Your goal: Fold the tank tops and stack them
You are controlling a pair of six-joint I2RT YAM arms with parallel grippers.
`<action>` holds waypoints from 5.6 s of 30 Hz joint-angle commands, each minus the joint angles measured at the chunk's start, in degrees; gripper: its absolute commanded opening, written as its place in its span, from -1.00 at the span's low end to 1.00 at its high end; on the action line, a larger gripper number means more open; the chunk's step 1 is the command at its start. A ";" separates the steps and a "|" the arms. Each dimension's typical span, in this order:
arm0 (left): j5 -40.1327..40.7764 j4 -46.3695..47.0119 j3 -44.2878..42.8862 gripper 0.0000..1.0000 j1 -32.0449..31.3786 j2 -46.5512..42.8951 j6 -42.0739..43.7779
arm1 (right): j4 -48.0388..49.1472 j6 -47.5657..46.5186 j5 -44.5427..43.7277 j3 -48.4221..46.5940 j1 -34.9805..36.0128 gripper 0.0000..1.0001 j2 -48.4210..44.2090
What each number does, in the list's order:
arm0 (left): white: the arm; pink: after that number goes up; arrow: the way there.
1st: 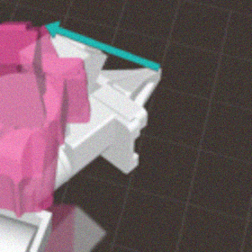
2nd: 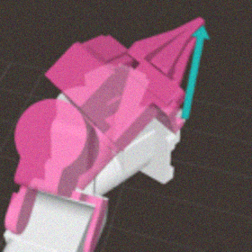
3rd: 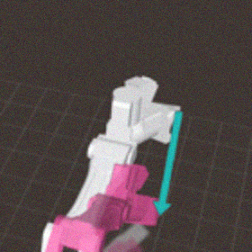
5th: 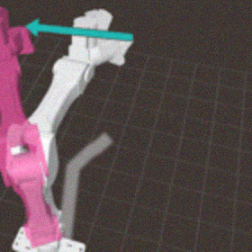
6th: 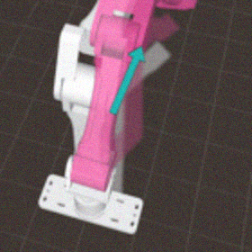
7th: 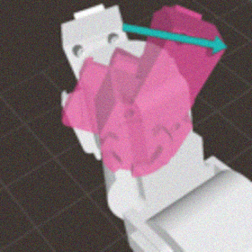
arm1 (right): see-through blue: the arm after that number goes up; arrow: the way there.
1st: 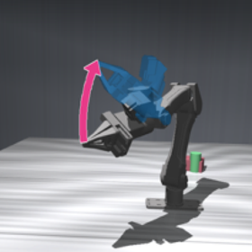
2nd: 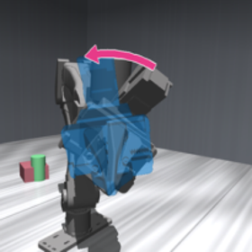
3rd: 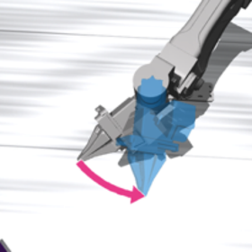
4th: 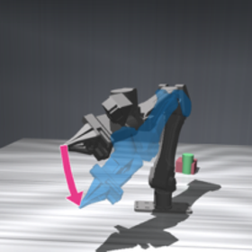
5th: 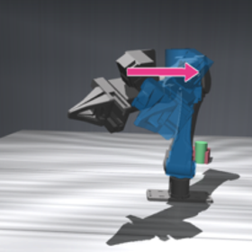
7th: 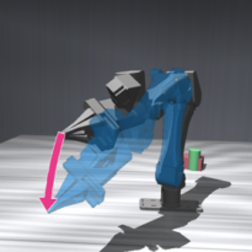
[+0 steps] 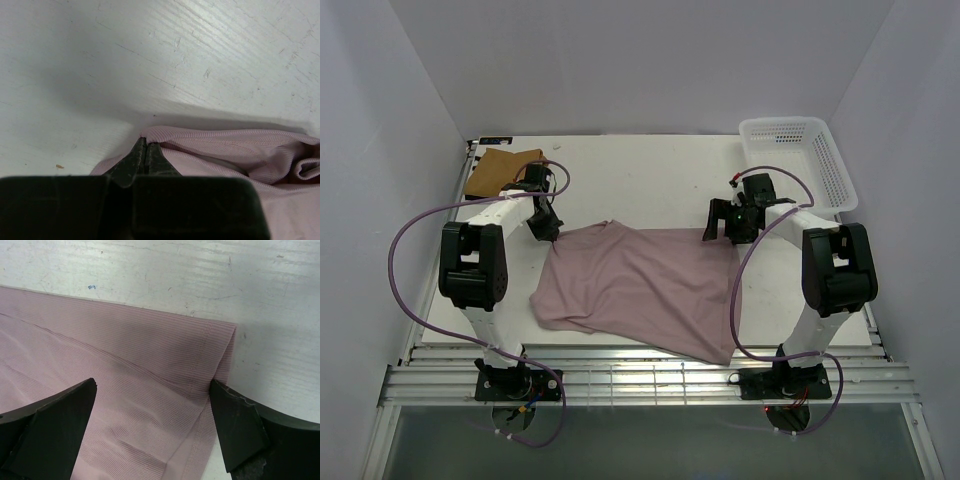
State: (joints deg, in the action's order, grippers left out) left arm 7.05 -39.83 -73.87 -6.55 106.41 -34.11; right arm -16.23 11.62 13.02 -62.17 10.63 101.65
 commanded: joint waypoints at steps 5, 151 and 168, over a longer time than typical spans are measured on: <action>0.86 1.16 -0.49 -1.00 0.22 -3.05 -0.52 | 2.08 0.25 2.19 0.65 0.44 1.00 -1.98; 1.12 -4.80 29.40 0.96 -1.72 -36.36 -15.99 | 5.42 3.33 -7.04 10.42 10.28 0.80 -7.96; -14.26 -7.28 45.30 0.96 -2.24 -51.30 -25.04 | -10.92 7.02 -10.47 30.87 -0.87 0.80 -44.16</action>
State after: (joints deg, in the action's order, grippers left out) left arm -2.24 -48.03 -29.61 -8.47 56.34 -56.49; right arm -21.19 17.87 2.92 -34.48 11.70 58.72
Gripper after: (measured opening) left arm 0.976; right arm 0.900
